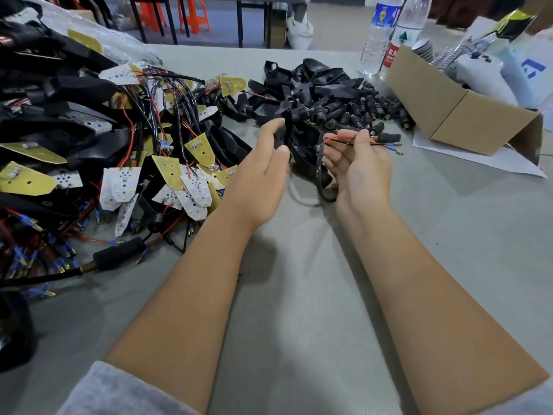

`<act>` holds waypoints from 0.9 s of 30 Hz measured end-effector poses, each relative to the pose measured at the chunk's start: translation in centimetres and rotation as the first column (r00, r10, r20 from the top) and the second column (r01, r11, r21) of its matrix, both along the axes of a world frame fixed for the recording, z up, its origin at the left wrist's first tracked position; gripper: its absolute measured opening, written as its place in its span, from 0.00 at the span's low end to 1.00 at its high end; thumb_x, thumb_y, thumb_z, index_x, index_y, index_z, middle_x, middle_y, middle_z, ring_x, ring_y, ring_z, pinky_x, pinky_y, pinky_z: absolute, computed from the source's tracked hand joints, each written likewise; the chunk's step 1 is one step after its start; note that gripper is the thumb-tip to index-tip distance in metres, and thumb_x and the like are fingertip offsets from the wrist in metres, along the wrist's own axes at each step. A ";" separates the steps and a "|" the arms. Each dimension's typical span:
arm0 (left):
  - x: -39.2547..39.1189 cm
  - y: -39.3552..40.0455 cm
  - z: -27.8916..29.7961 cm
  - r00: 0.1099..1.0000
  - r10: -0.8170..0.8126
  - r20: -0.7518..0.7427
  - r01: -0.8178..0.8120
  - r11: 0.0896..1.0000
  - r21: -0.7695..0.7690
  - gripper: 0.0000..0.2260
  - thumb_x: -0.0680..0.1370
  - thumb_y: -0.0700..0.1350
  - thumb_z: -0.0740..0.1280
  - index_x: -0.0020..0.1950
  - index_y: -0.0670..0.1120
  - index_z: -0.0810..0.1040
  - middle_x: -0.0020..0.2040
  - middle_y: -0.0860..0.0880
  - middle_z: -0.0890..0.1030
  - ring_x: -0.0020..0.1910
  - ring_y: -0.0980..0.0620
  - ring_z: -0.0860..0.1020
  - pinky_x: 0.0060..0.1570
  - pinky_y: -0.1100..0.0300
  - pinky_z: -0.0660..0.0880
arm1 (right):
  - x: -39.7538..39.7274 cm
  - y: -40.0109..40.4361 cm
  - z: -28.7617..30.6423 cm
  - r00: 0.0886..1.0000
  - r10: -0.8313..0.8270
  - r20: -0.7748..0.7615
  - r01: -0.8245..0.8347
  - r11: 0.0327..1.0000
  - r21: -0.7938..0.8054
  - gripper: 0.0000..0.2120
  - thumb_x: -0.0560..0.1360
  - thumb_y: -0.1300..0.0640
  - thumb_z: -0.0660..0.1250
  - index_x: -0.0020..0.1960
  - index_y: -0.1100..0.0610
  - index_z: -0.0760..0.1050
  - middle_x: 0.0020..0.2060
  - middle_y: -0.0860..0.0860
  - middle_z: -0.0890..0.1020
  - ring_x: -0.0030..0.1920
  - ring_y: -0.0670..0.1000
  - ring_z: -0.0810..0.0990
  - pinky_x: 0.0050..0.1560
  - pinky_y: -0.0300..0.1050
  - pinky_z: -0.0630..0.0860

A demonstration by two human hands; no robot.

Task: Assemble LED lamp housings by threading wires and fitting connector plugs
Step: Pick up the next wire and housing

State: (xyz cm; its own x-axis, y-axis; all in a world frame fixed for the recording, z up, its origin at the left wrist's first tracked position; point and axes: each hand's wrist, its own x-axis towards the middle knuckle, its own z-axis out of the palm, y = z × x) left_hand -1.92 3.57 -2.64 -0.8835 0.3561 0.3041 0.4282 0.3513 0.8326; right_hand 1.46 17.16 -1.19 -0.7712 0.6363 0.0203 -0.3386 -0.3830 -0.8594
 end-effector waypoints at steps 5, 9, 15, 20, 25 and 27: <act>-0.2 0.2 -0.2 0.996 0.006 -0.084 -0.015 0.994 -0.106 0.25 0.78 0.44 0.60 0.73 0.60 0.61 0.46 0.55 0.77 0.44 0.58 0.77 0.45 0.53 0.75 | 0.2 0.0 0.2 0.993 0.117 0.029 -0.112 0.984 -0.136 0.15 0.85 0.56 0.49 0.47 0.57 0.71 0.30 0.49 0.82 0.31 0.49 0.83 0.37 0.40 0.79; -0.1 0.3 0.1 0.994 -0.065 -0.089 0.046 0.978 -0.202 0.20 0.78 0.47 0.62 0.68 0.63 0.68 0.46 0.45 0.82 0.44 0.46 0.78 0.48 0.47 0.76 | 0.1 -0.2 0.5 0.977 0.192 0.089 -0.189 0.981 -0.043 0.14 0.85 0.58 0.50 0.47 0.60 0.71 0.21 0.49 0.70 0.21 0.47 0.69 0.29 0.41 0.68; 0.0 0.6 0.0 0.975 -0.080 -0.205 -0.009 0.917 -0.399 0.13 0.74 0.51 0.70 0.58 0.53 0.78 0.52 0.52 0.82 0.55 0.48 0.76 0.54 0.49 0.73 | 0.4 -0.5 0.5 0.976 0.211 0.058 -0.211 0.977 0.001 0.13 0.85 0.61 0.52 0.48 0.61 0.73 0.25 0.50 0.73 0.25 0.48 0.75 0.31 0.39 0.74; -0.1 0.6 0.1 0.992 0.070 -0.104 -0.089 0.976 -0.197 0.14 0.74 0.39 0.68 0.59 0.46 0.76 0.56 0.51 0.75 0.55 0.51 0.74 0.55 0.59 0.70 | 0.5 -0.5 0.9 0.965 0.261 -0.012 -0.260 0.958 -0.117 0.11 0.85 0.60 0.52 0.54 0.58 0.74 0.28 0.50 0.71 0.21 0.44 0.68 0.21 0.35 0.66; -0.3 0.3 0.5 0.986 0.165 0.033 -0.166 0.985 0.043 0.15 0.76 0.36 0.62 0.59 0.51 0.74 0.55 0.53 0.77 0.42 0.60 0.73 0.40 0.69 0.67 | 0.6 -0.1 0.9 0.914 0.405 -0.021 -0.401 0.893 -0.204 0.19 0.83 0.44 0.46 0.49 0.57 0.65 0.25 0.51 0.64 0.18 0.47 0.58 0.26 0.34 0.53; -0.3 0.1 0.5 0.983 0.164 0.083 -0.171 0.981 0.090 0.15 0.76 0.36 0.61 0.55 0.55 0.74 0.45 0.57 0.78 0.31 0.63 0.72 0.30 0.72 0.67 | 0.5 0.0 0.9 0.907 0.420 -0.029 -0.418 0.889 -0.190 0.20 0.83 0.45 0.44 0.44 0.57 0.64 0.25 0.52 0.62 0.18 0.46 0.56 0.26 0.34 0.51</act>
